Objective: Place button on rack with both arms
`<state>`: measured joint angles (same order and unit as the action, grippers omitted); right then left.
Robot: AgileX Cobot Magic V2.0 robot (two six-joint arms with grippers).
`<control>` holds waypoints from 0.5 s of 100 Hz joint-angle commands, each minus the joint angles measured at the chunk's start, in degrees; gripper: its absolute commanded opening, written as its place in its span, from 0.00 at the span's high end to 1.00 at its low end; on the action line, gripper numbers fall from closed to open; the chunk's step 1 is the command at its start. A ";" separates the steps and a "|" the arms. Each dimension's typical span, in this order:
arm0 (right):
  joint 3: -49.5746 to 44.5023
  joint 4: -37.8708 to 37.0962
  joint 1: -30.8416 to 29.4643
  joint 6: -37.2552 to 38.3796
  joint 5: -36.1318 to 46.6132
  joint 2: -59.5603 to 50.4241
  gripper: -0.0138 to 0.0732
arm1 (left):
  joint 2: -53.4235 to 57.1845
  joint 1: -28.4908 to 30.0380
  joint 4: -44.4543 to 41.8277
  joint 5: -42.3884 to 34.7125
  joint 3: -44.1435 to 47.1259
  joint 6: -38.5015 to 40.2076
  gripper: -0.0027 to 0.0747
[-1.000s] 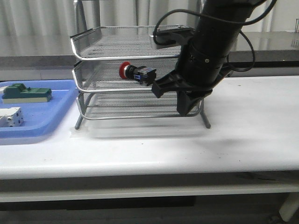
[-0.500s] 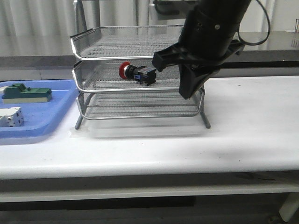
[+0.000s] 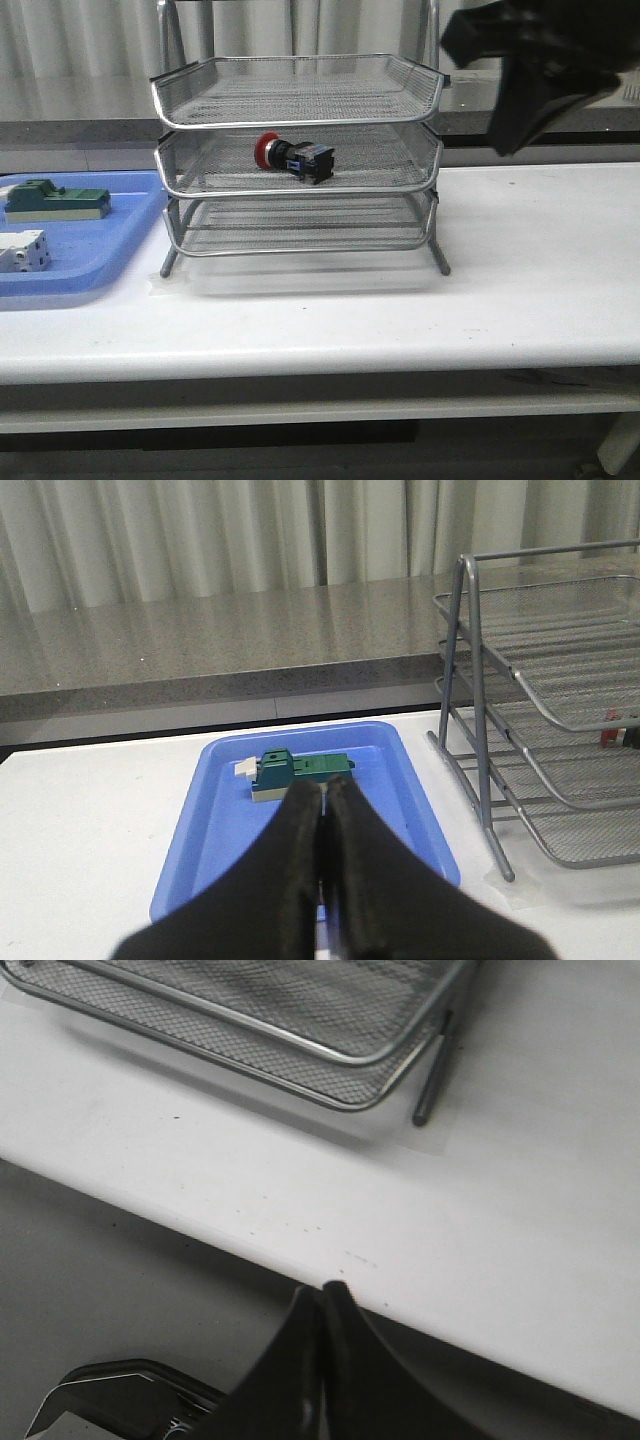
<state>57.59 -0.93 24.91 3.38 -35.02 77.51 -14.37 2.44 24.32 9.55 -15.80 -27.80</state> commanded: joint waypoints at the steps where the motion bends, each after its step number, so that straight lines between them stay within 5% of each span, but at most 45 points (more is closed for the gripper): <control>1: -1.45 -0.72 -1.87 0.20 3.24 -5.51 0.92 | -0.47 0.02 0.73 -4.50 -1.51 0.53 0.99; 50: -17.27 -0.88 -9.44 1.82 3.60 -34.06 0.91 | -0.47 0.02 0.73 -4.50 -1.51 0.53 0.99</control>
<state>40.78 -1.32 16.66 4.47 -34.68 48.60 -14.37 2.44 24.32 9.55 -15.80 -27.80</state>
